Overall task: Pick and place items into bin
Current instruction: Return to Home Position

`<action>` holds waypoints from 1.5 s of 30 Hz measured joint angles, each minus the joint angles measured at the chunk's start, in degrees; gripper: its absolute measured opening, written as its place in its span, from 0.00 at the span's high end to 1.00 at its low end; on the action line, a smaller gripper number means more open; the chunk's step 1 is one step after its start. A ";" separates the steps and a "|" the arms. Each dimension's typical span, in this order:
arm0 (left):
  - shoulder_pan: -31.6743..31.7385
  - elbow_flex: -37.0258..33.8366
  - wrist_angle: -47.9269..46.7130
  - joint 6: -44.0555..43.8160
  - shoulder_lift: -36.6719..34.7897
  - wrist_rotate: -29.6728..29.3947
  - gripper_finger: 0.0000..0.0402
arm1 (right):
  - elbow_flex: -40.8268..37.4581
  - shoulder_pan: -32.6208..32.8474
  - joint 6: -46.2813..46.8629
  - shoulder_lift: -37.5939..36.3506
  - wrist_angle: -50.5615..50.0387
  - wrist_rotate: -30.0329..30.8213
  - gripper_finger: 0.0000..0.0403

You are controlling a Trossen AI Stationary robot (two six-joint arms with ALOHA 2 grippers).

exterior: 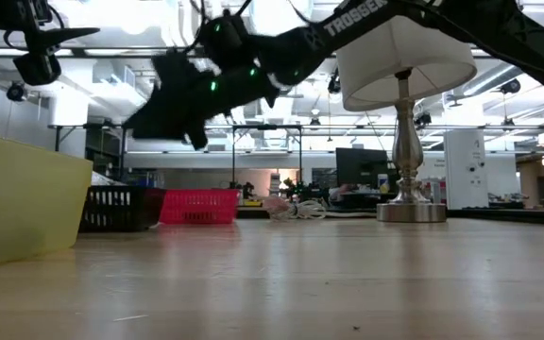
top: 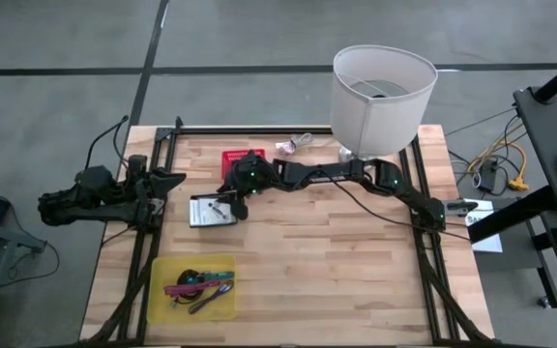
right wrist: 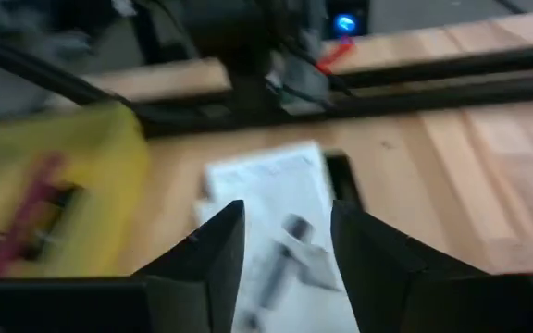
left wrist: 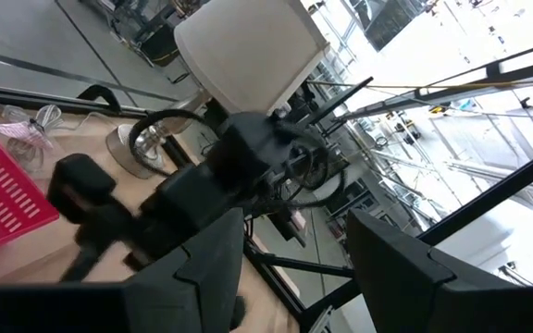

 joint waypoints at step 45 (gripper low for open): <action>-0.04 -2.71 1.03 47.66 -0.70 7.90 1.00 | -81.57 7.67 6.20 -79.15 20.12 10.82 0.98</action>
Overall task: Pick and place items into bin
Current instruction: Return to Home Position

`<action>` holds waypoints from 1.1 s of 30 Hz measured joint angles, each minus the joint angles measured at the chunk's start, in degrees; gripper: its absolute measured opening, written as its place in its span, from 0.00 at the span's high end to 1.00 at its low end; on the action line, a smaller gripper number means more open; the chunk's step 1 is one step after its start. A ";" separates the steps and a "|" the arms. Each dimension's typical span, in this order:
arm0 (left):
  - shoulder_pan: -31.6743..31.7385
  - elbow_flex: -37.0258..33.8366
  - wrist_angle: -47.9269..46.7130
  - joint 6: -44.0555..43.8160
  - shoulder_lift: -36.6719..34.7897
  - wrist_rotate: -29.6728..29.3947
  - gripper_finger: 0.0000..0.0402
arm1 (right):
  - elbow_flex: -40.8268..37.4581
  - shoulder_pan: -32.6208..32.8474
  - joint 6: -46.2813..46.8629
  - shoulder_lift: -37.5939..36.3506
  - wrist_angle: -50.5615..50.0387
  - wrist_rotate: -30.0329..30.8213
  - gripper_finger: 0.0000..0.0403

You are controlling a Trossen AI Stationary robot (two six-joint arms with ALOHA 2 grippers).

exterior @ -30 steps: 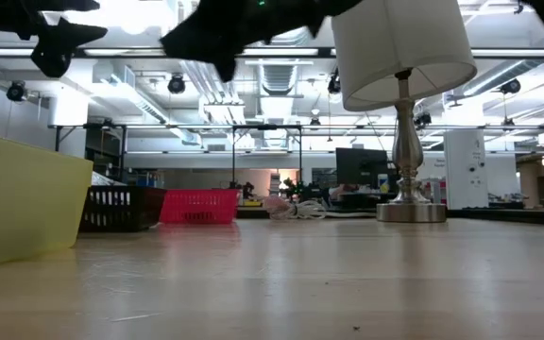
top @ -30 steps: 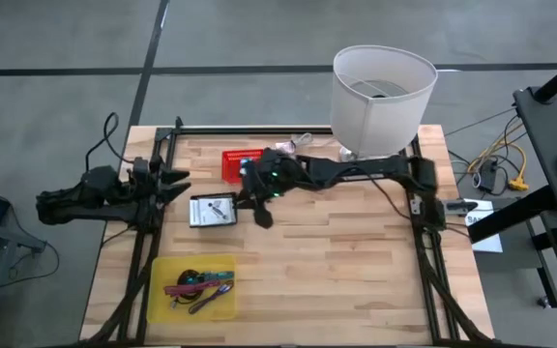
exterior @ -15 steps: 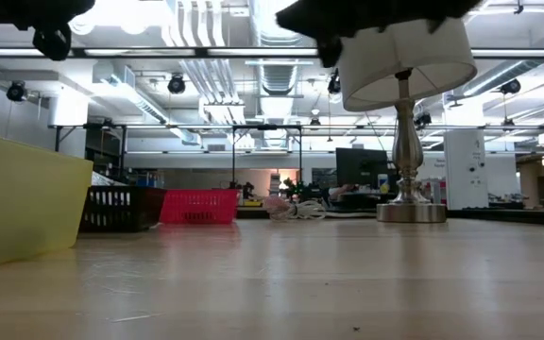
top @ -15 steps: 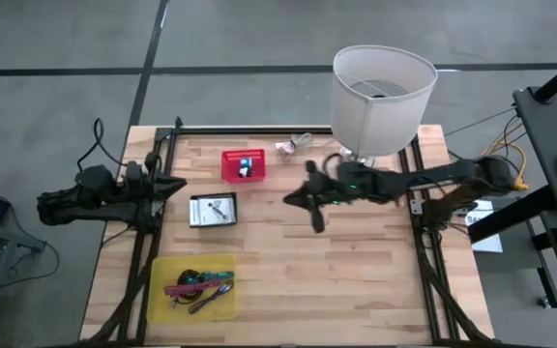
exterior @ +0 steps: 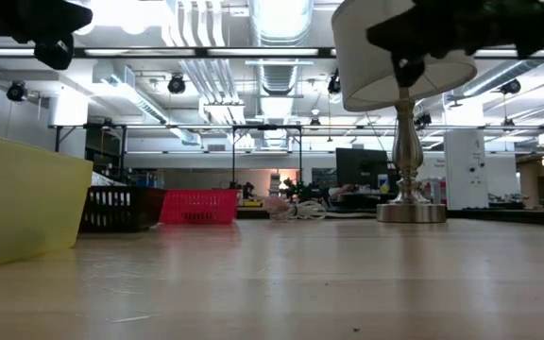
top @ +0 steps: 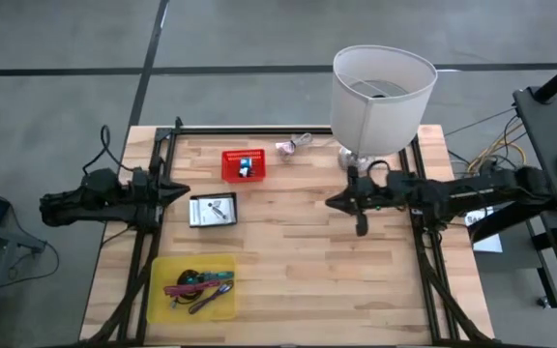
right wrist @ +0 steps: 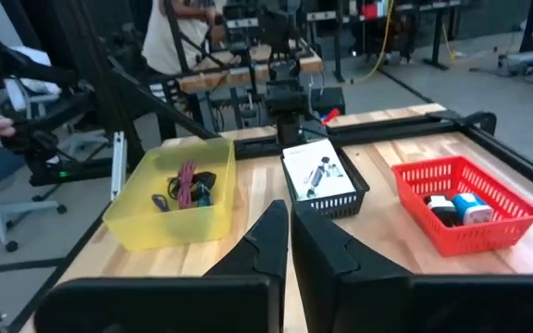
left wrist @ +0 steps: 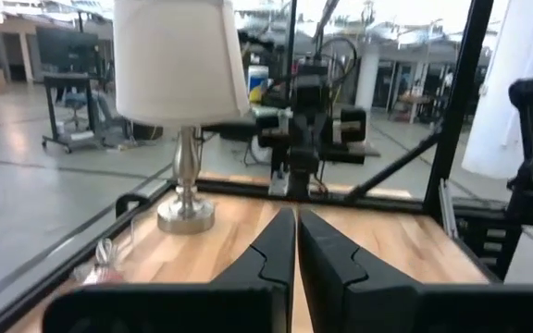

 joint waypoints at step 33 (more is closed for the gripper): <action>0.00 -18.89 23.66 -0.24 -0.61 0.40 1.00 | -24.83 0.00 5.64 -37.54 -0.23 4.33 0.98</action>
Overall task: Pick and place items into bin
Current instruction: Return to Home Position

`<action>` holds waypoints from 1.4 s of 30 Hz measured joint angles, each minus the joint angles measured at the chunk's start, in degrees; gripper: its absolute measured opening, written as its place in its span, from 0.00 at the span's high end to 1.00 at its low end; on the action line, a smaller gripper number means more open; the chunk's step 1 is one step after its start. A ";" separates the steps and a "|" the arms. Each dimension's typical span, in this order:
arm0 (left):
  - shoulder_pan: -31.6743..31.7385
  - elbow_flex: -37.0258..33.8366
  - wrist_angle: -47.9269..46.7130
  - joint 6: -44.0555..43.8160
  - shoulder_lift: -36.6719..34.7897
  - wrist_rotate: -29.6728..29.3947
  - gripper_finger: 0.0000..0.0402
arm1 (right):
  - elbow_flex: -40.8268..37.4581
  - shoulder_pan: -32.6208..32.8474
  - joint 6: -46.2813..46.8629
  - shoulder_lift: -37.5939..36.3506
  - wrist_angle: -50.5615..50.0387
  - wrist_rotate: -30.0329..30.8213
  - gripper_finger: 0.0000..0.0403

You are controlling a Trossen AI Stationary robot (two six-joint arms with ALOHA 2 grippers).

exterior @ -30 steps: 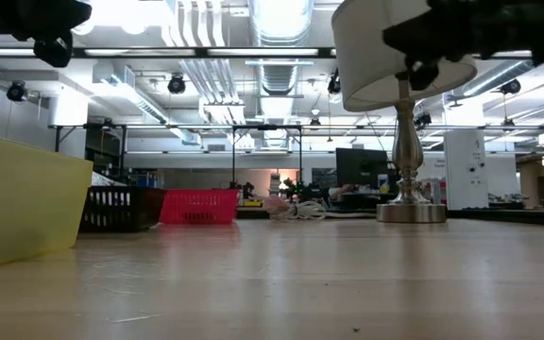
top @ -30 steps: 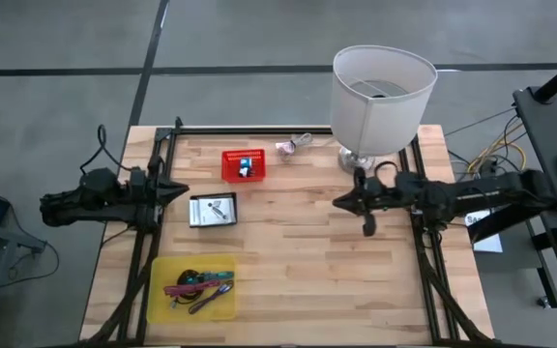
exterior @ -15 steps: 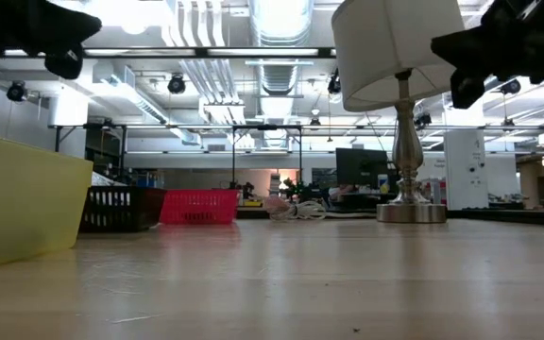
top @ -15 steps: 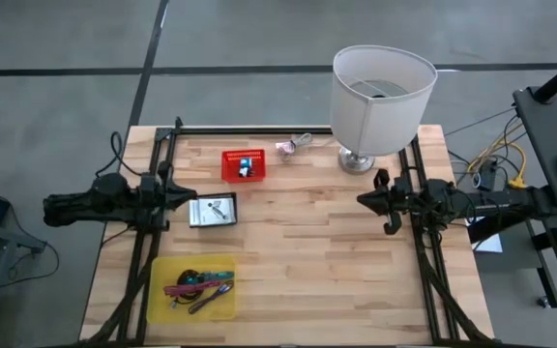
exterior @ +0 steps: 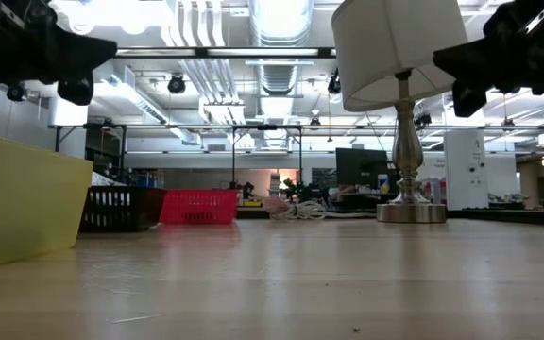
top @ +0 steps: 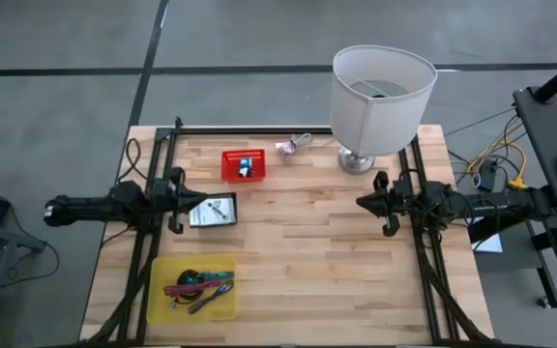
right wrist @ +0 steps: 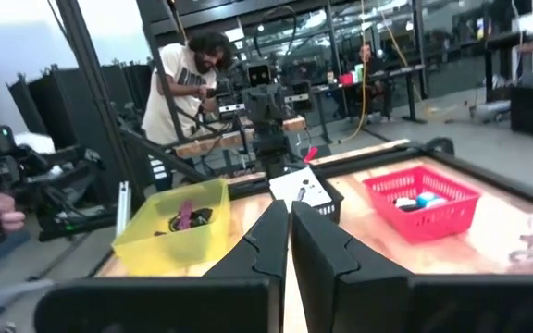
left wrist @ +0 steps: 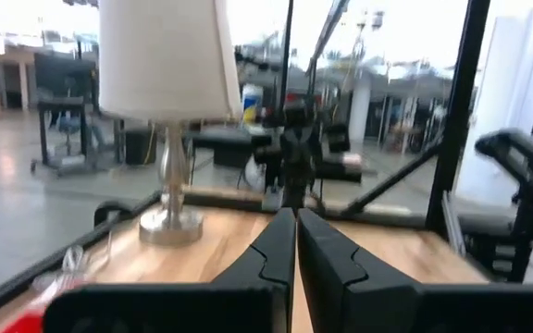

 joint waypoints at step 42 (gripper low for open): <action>-0.04 -3.95 2.06 -7.46 0.62 0.43 1.00 | -1.49 0.00 2.65 -6.58 -7.70 1.55 0.98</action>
